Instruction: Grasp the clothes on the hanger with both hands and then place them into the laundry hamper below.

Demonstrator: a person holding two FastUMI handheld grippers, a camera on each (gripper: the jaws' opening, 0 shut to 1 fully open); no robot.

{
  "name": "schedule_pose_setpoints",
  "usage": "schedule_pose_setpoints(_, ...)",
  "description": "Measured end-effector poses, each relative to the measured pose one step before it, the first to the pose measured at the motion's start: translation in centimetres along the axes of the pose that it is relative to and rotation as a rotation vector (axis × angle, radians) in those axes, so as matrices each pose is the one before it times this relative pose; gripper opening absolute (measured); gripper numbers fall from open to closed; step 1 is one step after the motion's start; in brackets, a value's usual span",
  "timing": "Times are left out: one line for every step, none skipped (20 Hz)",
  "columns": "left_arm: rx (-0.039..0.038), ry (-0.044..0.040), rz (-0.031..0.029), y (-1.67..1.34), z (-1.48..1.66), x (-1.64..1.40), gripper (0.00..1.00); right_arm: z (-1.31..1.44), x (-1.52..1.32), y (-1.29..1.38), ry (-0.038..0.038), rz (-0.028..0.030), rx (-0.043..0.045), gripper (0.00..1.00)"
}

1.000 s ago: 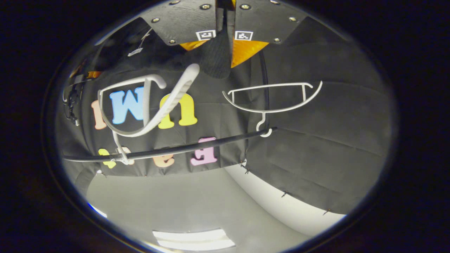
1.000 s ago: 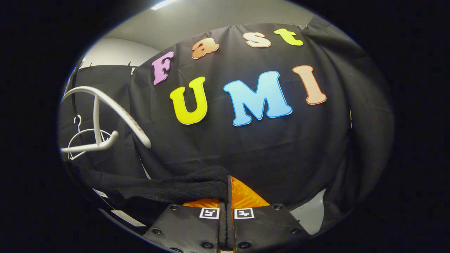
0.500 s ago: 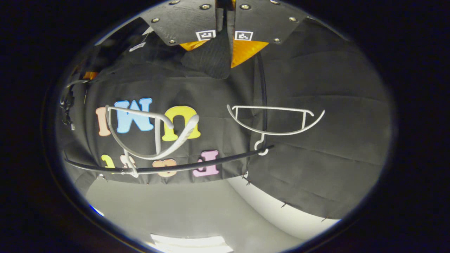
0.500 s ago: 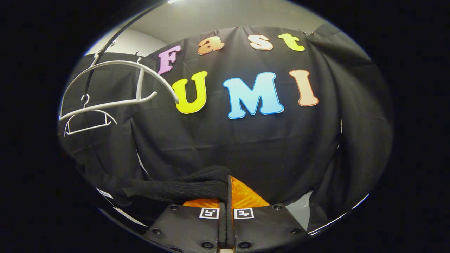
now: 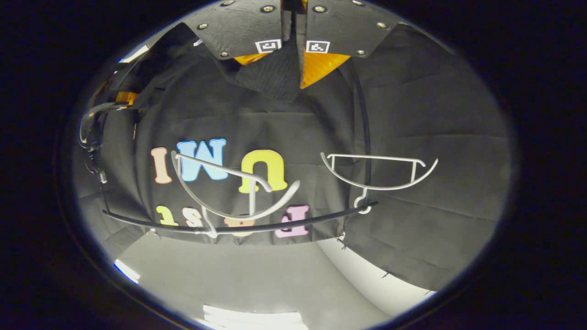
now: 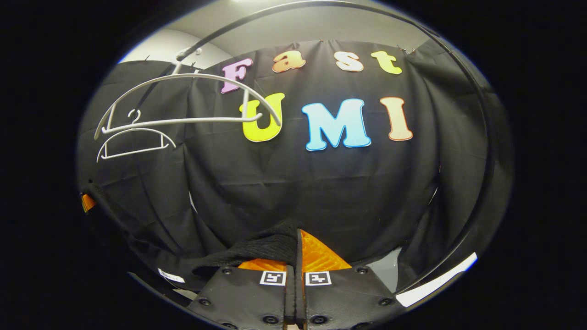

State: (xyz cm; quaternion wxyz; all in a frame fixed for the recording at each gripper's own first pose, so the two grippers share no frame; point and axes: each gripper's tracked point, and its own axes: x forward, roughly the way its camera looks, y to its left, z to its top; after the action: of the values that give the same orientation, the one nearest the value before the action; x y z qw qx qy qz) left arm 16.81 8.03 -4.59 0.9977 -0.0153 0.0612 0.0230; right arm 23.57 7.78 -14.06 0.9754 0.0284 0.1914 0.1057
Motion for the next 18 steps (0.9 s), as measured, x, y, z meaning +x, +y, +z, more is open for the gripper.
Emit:
schedule_pose_setpoints(0.00107, 0.00079, -0.02335, -0.717, -0.23, 0.369, 0.05, -0.339, -0.563, 0.565, 0.00251, 0.00534, -0.0066, 0.01)
schedule_pose_setpoints(-0.00186, 0.00323, -0.02326, -0.741, -0.242, 0.325, 0.05, -0.346, -0.56, 0.578, 0.00238, 0.00416, -0.00484, 0.01)
schedule_pose_setpoints(-0.00283, 0.00455, -0.0201, -0.704, -0.381, 0.385, 0.05, -0.391, -0.402, 0.587, 0.00352, 0.00665, -0.00305, 0.01)
schedule_pose_setpoints(-0.00377, 0.00654, -0.0178, -0.628, -0.316, 0.357, 0.05, -0.489, -0.556, 0.698, 0.00207, 0.00636, -0.00192, 0.01)
schedule_pose_setpoints(-0.00384, 0.00332, -0.01804, -0.739, -0.382, -0.1, 0.05, -0.389, -0.419, 0.651, 0.00217, 0.00709, -0.00421, 0.0)
schedule_pose_setpoints(-0.00194, 0.00236, -0.01518, -0.786, -0.328, -0.167, 0.05, -0.438, -0.463, 0.619, 0.00236, 0.00421, -0.00761, 0.0)
schedule_pose_setpoints(-0.00214, 0.00387, -0.01701, -0.609, -0.312, -0.315, 0.05, -0.427, -0.42, 0.523, 0.00304, 0.00562, -0.0062, 0.01)
schedule_pose_setpoints(-0.00547, 0.0041, -0.01694, -0.513, -0.211, -0.2, 0.05, -0.579, -0.405, 0.663, 0.00393, 0.00574, -0.00182, 0.01)
schedule_pose_setpoints(-0.00833, 0.00554, -0.01453, -0.803, -0.695, -0.729, 0.05, -0.524, -0.264, 0.693, 0.0051, 0.00786, 0.00061, 0.01)
schedule_pose_setpoints(-0.01176, 0.00543, -0.01517, -0.764, -0.677, -0.411, 0.05, -0.645, -0.367, 0.678, 0.00312, 0.00672, 0.00121, 0.0)
schedule_pose_setpoints(-0.01099, 0.00731, -0.01248, -0.524, -0.834, -0.174, 0.05, -0.606, -0.183, 0.566, 0.00368, 0.00751, -0.00167, 0.01)
schedule_pose_setpoints(-0.00853, 0.00977, -0.00796, -0.371, -0.72, -0.009, 0.05, -0.649, -0.304, 0.621, 0.00444, 0.00756, -0.0018, 0.0)
schedule_pose_setpoints(-0.00558, 0.01402, -0.00866, -0.522, -0.857, 0.428, 0.05, -0.717, -0.066, 0.538, 0.00705, 0.0073, -0.00084, 0.0)
schedule_pose_setpoints(-0.0059, 0.01619, -0.00505, -0.444, -0.991, 0.238, 0.05, -0.936, -0.112, 0.636, 0.01127, 0.0049, -0.00189, 0.0)
schedule_pose_setpoints(-0.00734, 0.0153, -0.00703, -0.414, -1.103, 0.09, 0.05, -0.771, -0.015, 0.345, 0.01204, 0.00198, -0.00194, 0.0)
schedule_pose_setpoints(-0.00546, 0.01525, -0.00389, -0.254, -1.11, 0.089, 0.05, -0.93, 0.113, 0.242, 0.01189, 0.00177, 0.00024, 0.01)
schedule_pose_setpoints(-0.00247, 0.01719, -0.00215, 0.077, -0.989, 0.081, 0.05, -0.849, 0.162, 0.238, 0.0123, 0.00259, 0.00259, 0.0)
schedule_pose_setpoints(-0.00151, 0.01563, -0.00037, 0.074, -0.934, 0.194, 0.05, -0.975, 0.066, 0.297, 0.01285, 0.00123, 0.0021, 0.0)
